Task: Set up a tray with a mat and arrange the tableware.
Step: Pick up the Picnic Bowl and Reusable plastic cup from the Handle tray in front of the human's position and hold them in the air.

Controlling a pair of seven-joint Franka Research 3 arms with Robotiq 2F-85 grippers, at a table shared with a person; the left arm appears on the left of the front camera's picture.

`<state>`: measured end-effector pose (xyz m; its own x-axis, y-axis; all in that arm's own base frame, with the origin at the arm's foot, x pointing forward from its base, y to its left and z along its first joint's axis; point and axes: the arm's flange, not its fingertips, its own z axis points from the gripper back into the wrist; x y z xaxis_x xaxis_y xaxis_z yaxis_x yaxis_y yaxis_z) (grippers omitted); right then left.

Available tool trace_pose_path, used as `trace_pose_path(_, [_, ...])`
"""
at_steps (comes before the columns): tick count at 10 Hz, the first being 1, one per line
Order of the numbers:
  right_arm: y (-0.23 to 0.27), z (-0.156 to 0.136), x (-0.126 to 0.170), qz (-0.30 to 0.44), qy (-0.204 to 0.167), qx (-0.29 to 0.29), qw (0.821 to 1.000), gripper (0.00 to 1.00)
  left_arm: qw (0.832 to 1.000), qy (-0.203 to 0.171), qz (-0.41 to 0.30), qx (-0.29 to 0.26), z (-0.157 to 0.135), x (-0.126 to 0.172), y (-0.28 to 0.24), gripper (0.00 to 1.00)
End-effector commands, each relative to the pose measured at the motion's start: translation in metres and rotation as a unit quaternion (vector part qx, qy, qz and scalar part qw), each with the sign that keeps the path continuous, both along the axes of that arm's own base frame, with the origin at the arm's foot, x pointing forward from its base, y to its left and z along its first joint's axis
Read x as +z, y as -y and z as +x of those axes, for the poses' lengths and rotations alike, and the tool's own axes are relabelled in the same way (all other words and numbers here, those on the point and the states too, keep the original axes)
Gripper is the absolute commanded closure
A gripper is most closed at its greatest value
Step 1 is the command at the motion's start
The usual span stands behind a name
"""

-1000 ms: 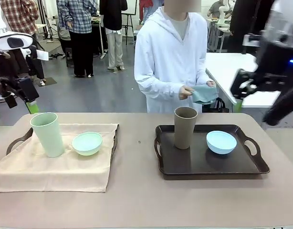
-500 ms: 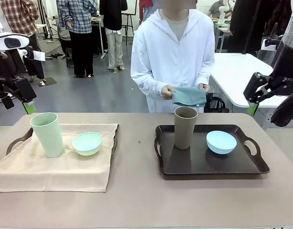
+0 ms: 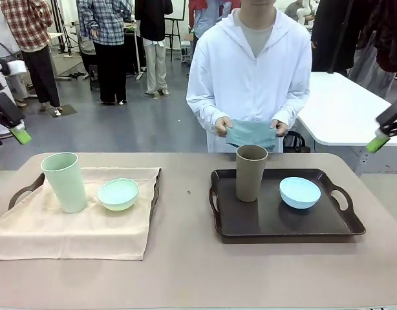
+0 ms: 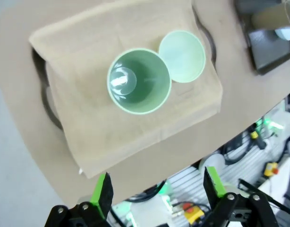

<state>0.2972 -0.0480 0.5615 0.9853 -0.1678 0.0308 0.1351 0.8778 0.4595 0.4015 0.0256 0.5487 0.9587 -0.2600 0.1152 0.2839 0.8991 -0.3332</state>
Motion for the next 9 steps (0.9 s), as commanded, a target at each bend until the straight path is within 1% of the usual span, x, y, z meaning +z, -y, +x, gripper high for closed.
trace_pose_path(1, [0.033,-0.010,-0.014,0.117,0.016,-0.005,0.993,0.00,0.995,0.008,-0.104,-0.001,-0.002,-0.007,-0.034,0.00])
trace_pose_path(2, [0.056,-0.018,-0.021,0.167,0.022,-0.030,0.985,0.00,0.988,0.015,-0.152,0.008,-0.006,-0.015,-0.055,0.00])
trace_pose_path(3, [0.079,-0.027,-0.030,0.206,0.030,-0.061,0.976,0.00,0.978,0.023,-0.205,0.021,-0.009,-0.022,-0.081,0.00])
trace_pose_path(5, [0.115,-0.048,-0.045,0.246,0.030,-0.114,0.962,0.00,0.959,0.042,-0.273,0.069,-0.017,-0.040,-0.128,0.00])
trace_pose_path(6, [0.135,-0.062,-0.052,0.269,0.033,-0.139,0.953,0.00,0.948,0.053,-0.297,0.101,-0.023,-0.049,-0.149,0.00])
trace_pose_path(7, [0.156,-0.077,-0.058,0.288,0.033,-0.158,0.944,0.00,0.942,0.055,-0.309,0.120,-0.029,-0.056,-0.167,0.00])
trace_pose_path(8, [0.179,-0.095,-0.064,0.302,0.036,-0.178,0.936,0.00,0.936,0.053,-0.319,0.137,-0.032,-0.066,-0.182,0.00])
trace_pose_path(9, [0.192,-0.109,-0.065,0.306,0.038,-0.187,0.933,0.00,0.933,0.052,-0.323,0.147,-0.033,-0.072,-0.189,0.00])
